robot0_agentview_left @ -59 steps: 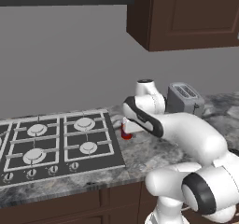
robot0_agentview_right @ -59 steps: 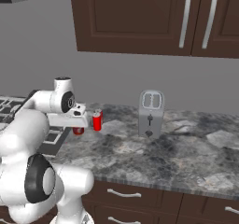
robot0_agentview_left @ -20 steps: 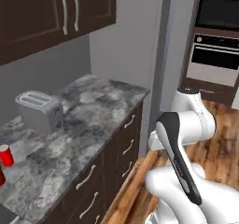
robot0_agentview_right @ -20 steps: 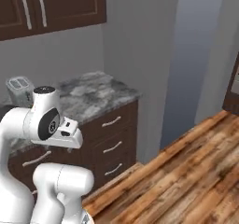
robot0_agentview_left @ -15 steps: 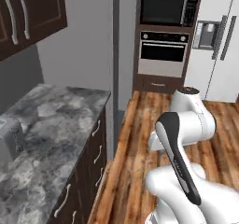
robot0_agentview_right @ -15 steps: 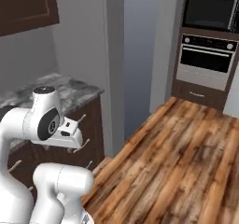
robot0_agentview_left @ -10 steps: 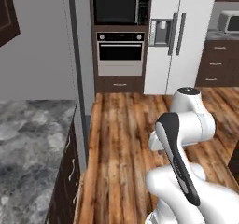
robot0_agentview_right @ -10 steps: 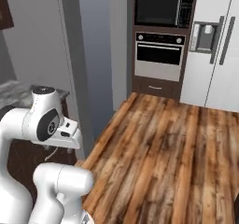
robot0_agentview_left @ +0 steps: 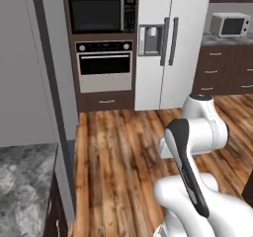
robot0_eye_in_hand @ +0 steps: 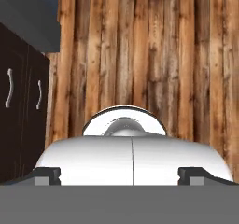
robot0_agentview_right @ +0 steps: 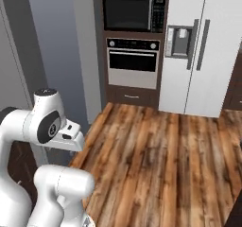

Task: Four empty soda cans are scattered around the kitchen. Gather all the cans and cluster them next to the stove for recycling.

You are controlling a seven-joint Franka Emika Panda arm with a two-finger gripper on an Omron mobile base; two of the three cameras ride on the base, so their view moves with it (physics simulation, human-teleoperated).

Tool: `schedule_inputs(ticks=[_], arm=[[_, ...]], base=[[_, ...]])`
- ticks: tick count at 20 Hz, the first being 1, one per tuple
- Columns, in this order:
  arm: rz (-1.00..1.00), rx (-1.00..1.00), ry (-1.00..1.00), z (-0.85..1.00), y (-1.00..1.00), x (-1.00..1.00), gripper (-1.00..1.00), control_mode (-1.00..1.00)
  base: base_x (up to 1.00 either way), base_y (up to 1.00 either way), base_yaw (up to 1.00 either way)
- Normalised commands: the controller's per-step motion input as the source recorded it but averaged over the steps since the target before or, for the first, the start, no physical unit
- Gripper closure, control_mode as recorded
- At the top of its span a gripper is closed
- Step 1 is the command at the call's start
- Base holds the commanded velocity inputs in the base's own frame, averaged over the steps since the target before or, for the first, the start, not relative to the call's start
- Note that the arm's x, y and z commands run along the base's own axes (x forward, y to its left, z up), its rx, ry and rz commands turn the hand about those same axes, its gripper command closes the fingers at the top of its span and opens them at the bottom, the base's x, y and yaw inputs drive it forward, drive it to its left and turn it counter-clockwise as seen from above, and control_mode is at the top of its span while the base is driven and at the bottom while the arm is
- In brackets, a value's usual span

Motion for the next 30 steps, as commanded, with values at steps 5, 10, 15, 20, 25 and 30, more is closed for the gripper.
schedule_inputs(ticks=[5,10,15,20,25,30], arm=[[0.0,0.0,0.0,0.0,0.0,0.0,-1.0,1.0],[0.0,0.0,0.0,0.0,0.0,0.0,-1.0,1.0],[0.0,0.0,0.0,0.0,0.0,0.0,-1.0,1.0],[0.0,0.0,0.0,0.0,0.0,0.0,-1.0,1.0],[0.0,0.0,0.0,0.0,0.0,0.0,-1.0,1.0],[0.0,0.0,0.0,0.0,0.0,0.0,-1.0,1.0]], base=[[1.0,-0.02,-0.11],[1.0,-0.08,-0.09],[1.0,-0.1,-0.08],[1.0,-0.12,-0.08],[1.0,-0.27,-0.17],[0.9,-0.25,-0.55]])
